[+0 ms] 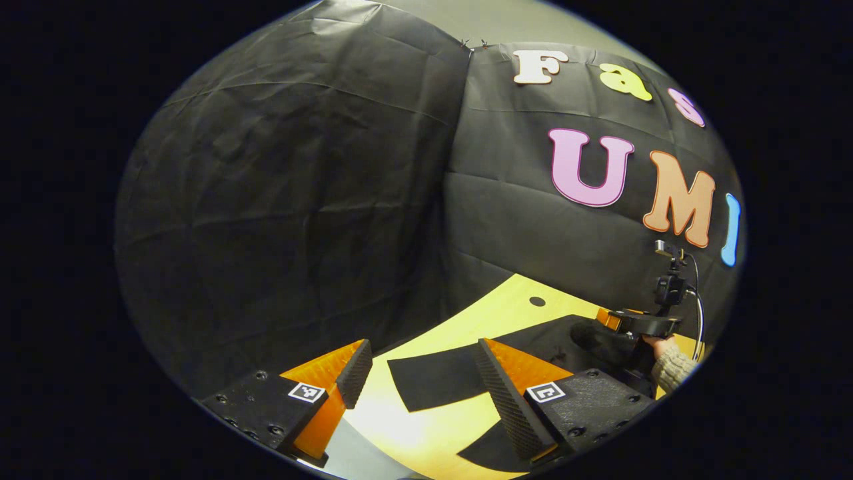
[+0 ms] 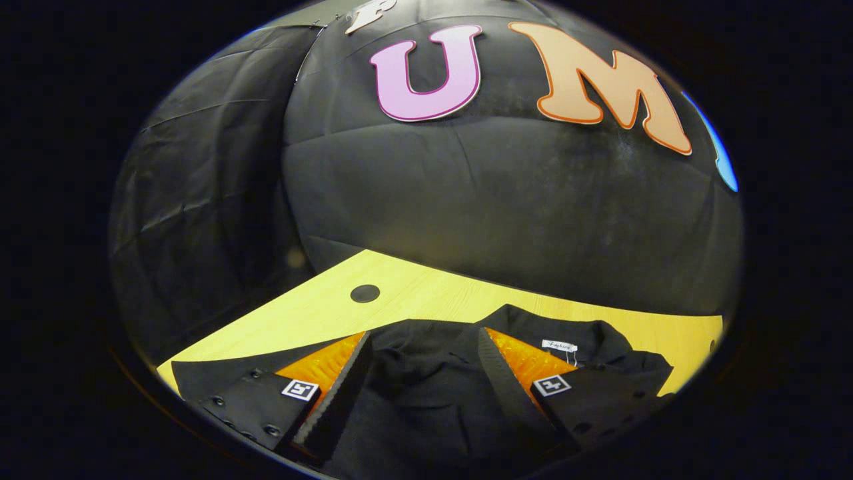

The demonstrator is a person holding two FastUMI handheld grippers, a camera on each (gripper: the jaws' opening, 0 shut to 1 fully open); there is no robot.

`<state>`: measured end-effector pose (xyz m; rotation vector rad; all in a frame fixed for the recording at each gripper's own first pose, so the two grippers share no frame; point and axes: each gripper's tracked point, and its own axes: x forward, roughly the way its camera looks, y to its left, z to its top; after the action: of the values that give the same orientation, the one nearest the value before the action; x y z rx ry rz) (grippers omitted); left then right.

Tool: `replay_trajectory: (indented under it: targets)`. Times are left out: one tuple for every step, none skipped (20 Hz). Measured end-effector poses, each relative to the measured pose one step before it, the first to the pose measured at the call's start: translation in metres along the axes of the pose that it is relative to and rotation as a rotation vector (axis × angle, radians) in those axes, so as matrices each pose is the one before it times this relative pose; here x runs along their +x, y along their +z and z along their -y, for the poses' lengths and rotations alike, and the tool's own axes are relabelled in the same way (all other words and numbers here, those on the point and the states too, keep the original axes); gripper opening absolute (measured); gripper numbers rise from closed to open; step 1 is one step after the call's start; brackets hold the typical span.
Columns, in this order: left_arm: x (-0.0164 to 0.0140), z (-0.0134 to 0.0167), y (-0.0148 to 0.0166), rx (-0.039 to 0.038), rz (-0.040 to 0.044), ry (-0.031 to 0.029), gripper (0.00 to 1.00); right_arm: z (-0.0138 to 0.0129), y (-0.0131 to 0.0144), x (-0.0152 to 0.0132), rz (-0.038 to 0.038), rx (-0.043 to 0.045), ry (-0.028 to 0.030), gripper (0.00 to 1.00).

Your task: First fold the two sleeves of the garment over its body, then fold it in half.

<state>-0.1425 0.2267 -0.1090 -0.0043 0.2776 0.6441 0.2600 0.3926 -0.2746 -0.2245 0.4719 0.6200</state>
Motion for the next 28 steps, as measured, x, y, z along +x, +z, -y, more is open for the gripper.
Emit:
replay_trajectory:
  targets:
    - [0.00121,0.00285,-0.00067,-0.00018,0.00146,-0.00419,0.94,0.00122,0.00369,-0.00271,0.0117,-0.01206,-0.00391,1.0]
    - [0.00133,0.00162,-0.00062,0.00045,0.00046,-0.00611,0.93,0.00348,0.00245,-0.00195,0.00685,-0.01006,-0.00696,1.0]
    - [0.00256,0.00359,-0.00105,0.00199,-0.00201,-0.00682,0.93,0.0033,0.00309,-0.00399,0.00518,-0.00246,-0.00264,1.0]
    - [0.00321,0.00251,-0.00215,0.00314,-0.00358,-0.00711,0.94,0.00369,0.00467,-0.00556,0.00336,0.00383,-0.00115,1.0]
    - [0.00434,0.00255,-0.00318,0.00465,-0.00625,-0.00965,0.94,0.00304,0.00463,-0.00857,0.00925,0.00831,-0.00184,1.0]
    - [0.00536,0.00245,-0.00545,0.00647,-0.01223,-0.00931,0.94,0.00626,0.00857,-0.00993,0.01963,0.01007,-0.0064,1.0]
    - [0.00715,0.00447,-0.00384,0.00873,-0.01146,-0.0114,0.94,0.00801,0.00999,-0.01133,0.02373,0.00957,-0.01152,1.0]
    - [0.00616,0.00177,-0.00682,0.01196,-0.01264,-0.00844,0.94,0.00931,0.00906,-0.01433,0.02392,0.00924,-0.01368,1.0]
    - [0.00899,0.00181,-0.00629,0.01614,-0.01435,-0.005,0.94,0.00967,0.00784,-0.01396,0.02847,0.00928,-0.01094,1.0]
    - [0.00746,0.0001,-0.00834,0.01217,-0.01269,0.00021,0.94,0.01159,0.01,-0.01327,0.02564,0.00081,-0.01389,1.0]
    - [0.00817,0.00265,-0.00686,0.01281,-0.01162,-0.00709,0.94,0.01375,0.00939,-0.01359,0.02123,-0.00254,-0.02552,1.0]
    - [0.00676,0.00103,-0.00851,0.01276,-0.01632,-0.00301,0.94,0.01443,0.0093,-0.01408,0.02474,-0.00047,-0.02631,1.0]
    - [0.00821,0.00127,-0.00877,0.01154,-0.01896,-0.00371,0.94,0.01431,0.0085,-0.01661,0.02016,0.00628,-0.02586,1.0]
    - [0.00812,0.00127,-0.01253,0.00975,-0.02756,-0.00236,0.94,0.0155,0.00866,-0.01362,0.02076,0.01263,-0.0258,1.0]
    - [0.00832,-0.0004,-0.0122,0.01501,-0.03288,0.00551,0.94,0.01436,0.01049,-0.01253,0.02624,0.01743,-0.0243,1.0]
    - [0.00526,-0.00119,-0.01272,0.02106,-0.03651,0.00795,0.94,0.01338,0.01134,-0.0125,0.03235,0.01675,-0.02219,1.0]
    - [0.00741,0.00021,-0.00735,0.02196,-0.01478,0.00433,0.95,0.015,0.01111,-0.01294,0.02713,0.01388,-0.02681,1.0]
    - [0.00951,0.00102,-0.01068,0.01719,-0.01375,0.00118,0.94,0.01593,0.00959,-0.01272,0.02743,0.01147,-0.03339,0.99]
    - [0.00727,0.00267,-0.00652,0.01038,-0.01845,-0.00309,0.95,0.01703,0.01098,-0.01106,0.02654,0.00558,-0.03432,1.0]
    - [0.00599,0.00268,-0.00816,0.00273,-0.01865,-0.00457,0.95,0.01574,0.01059,-0.01061,0.02404,0.00289,-0.03038,1.0]
    - [0.00595,0.00097,-0.0065,-0.00297,-0.01821,-0.00436,0.96,0.01237,0.00988,-0.01088,0.022,-0.00104,-0.02212,0.98]
    - [0.00548,-0.00028,-0.00795,-0.00187,-0.01454,-0.00087,0.95,0.01415,0.00676,-0.01054,0.01447,-0.00733,-0.02286,0.99]
    - [0.0049,-0.00134,-0.00398,0.00342,-0.00811,0.00653,0.96,0.0132,0.00408,-0.00971,0.00783,-0.01654,-0.02419,0.99]
    - [0.00339,-0.00189,-0.00581,0.00667,-0.01194,0.00494,0.96,0.01397,0.00297,-0.00882,0.00442,-0.025,-0.03134,0.99]
    - [0.00252,-0.00216,-0.00253,0.00803,-0.00892,0.0088,0.95,0.01643,0.00311,-0.0079,0.00539,-0.0297,-0.03892,0.99]
    - [0.00207,-0.00047,-0.0041,0.00304,-0.01065,0.0025,0.95,0.0142,0.00049,-0.00644,0.00541,-0.02329,-0.03572,0.99]
    - [0.0015,-0.00004,-0.00301,-0.00109,-0.00953,0.00098,0.95,0.01297,0.00225,-0.0065,0.00393,-0.01275,-0.02527,1.0]
    - [0.00362,-0.00215,-0.00486,-0.00091,-0.01166,-0.00172,0.95,0.01052,0.00127,-0.0065,0.00316,-0.00293,-0.01745,1.0]
